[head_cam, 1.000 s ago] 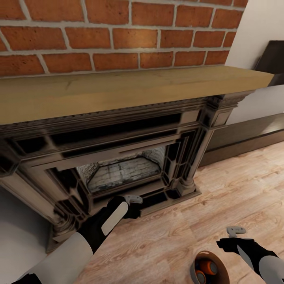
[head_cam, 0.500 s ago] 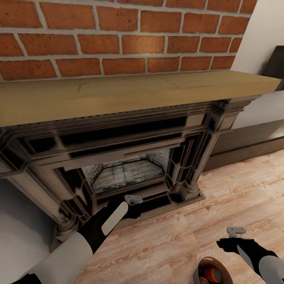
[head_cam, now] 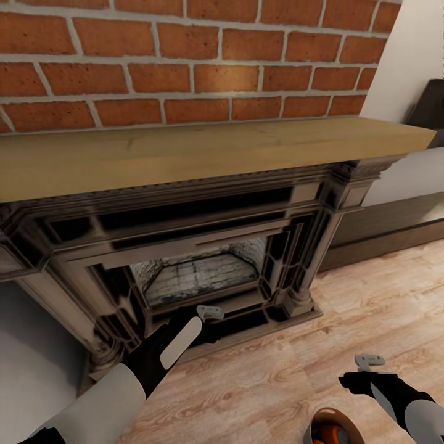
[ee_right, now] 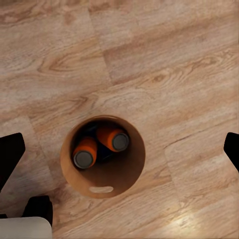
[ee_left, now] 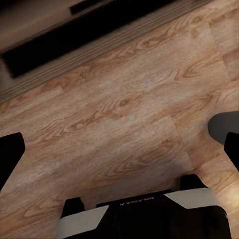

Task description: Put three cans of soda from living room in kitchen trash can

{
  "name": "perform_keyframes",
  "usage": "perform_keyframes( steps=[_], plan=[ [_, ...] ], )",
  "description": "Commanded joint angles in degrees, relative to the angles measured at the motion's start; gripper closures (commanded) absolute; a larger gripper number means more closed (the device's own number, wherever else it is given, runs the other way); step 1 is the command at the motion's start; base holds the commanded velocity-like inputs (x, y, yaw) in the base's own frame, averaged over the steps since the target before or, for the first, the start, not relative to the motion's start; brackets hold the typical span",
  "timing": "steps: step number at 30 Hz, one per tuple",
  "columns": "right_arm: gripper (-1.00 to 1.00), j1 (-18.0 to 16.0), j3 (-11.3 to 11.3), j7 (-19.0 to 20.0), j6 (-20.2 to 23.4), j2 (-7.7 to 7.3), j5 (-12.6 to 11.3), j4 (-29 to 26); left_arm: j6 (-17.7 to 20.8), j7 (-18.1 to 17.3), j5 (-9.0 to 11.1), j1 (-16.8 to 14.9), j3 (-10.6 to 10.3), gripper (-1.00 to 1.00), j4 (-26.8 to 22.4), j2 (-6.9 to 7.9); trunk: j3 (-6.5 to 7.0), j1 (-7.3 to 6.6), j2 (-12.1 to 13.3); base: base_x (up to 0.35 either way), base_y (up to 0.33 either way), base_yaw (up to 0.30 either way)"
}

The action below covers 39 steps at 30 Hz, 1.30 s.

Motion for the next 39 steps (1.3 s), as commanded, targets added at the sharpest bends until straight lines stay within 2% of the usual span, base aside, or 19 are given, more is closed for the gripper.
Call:
perform_keyframes(
  steps=[1,31,39],
  plan=[
    [-1.0,0.0,-0.06,0.0,0.01,0.01,0.0,0.0,0.0,0.0,0.0,0.0,-0.01,-1.0,0.0,-0.01,0.09,0.0,0.01,0.0,0.0,0.002],
    [-1.0,0.0,-0.31,-0.27,-2.84,0.38,0.08,0.02,-0.07,0.0,-0.06,0.0,-0.86,-1.0,0.1,-0.29,2.82,0.0,0.01,0.0,0.0,0.0],
    [-1.0,0.02,-1.36,-0.28,-2.88,0.3,0.07,0.12,-0.88,-0.67,0.07,0.0,-0.91,-1.0,2.96,-0.58,3.55,0.0,0.01,0.0,0.0,0.0]
  ],
)
